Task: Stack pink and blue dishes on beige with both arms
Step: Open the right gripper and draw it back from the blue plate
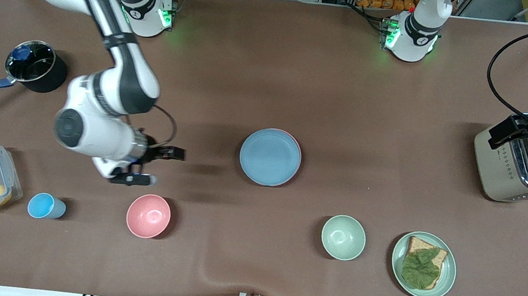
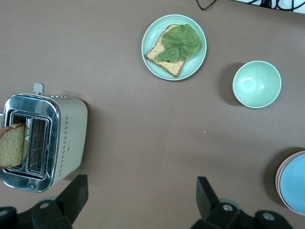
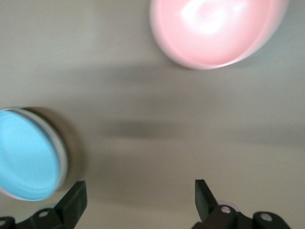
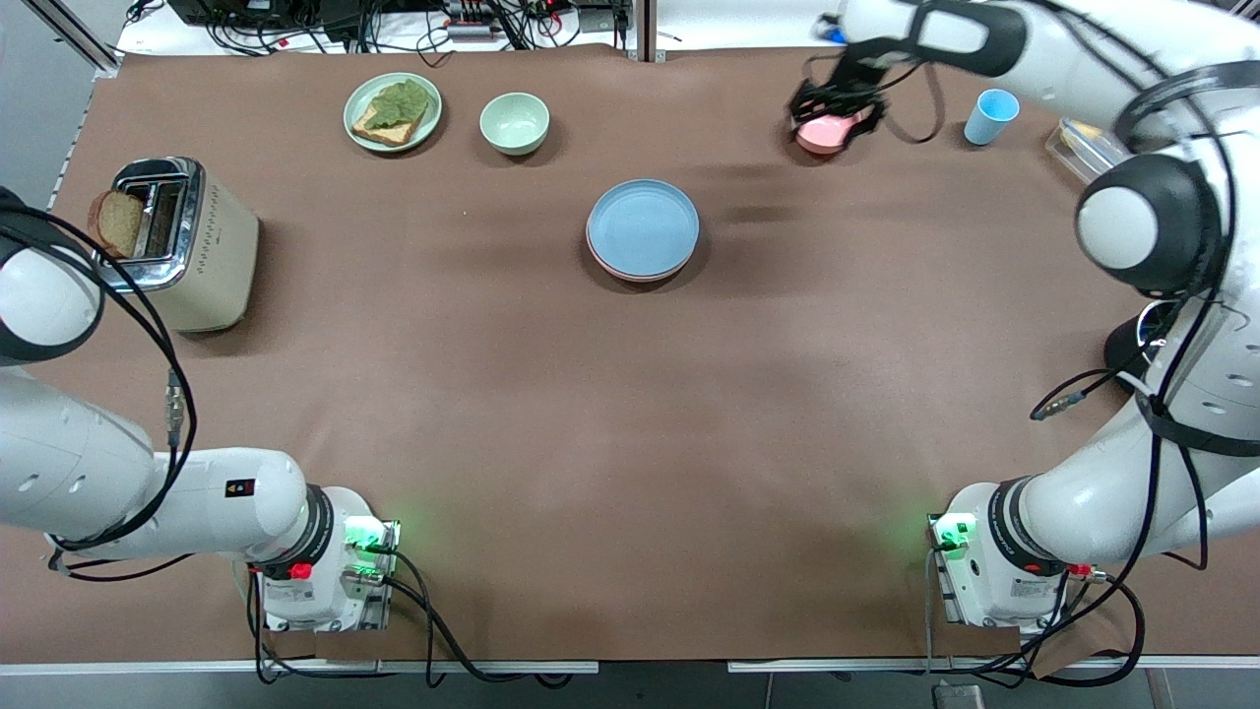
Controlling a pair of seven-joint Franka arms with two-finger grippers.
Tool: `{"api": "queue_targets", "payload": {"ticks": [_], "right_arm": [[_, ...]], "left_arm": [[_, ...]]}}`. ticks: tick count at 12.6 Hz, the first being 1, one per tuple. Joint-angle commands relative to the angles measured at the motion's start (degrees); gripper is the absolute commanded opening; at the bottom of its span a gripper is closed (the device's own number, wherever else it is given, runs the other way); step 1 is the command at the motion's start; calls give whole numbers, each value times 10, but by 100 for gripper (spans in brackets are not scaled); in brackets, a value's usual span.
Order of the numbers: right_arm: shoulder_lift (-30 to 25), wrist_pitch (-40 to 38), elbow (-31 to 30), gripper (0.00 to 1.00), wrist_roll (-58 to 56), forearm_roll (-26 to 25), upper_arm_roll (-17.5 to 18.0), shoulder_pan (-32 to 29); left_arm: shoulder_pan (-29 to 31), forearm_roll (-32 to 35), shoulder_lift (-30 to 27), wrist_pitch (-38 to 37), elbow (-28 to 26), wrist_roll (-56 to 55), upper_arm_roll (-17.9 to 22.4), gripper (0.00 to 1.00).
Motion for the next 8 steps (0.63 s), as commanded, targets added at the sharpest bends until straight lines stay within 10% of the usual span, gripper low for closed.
{"api": "queue_targets", "payload": {"ticks": [1, 8], "right_arm": [[-56, -17, -21, 100, -40, -45, 12, -40], [-233, -188, -21, 100, -153, -125, 15, -143]], "left_arm": [[0, -17, -4, -9, 0, 28, 2, 100], [6, -40, -5, -14, 1, 61, 14, 100]]}}
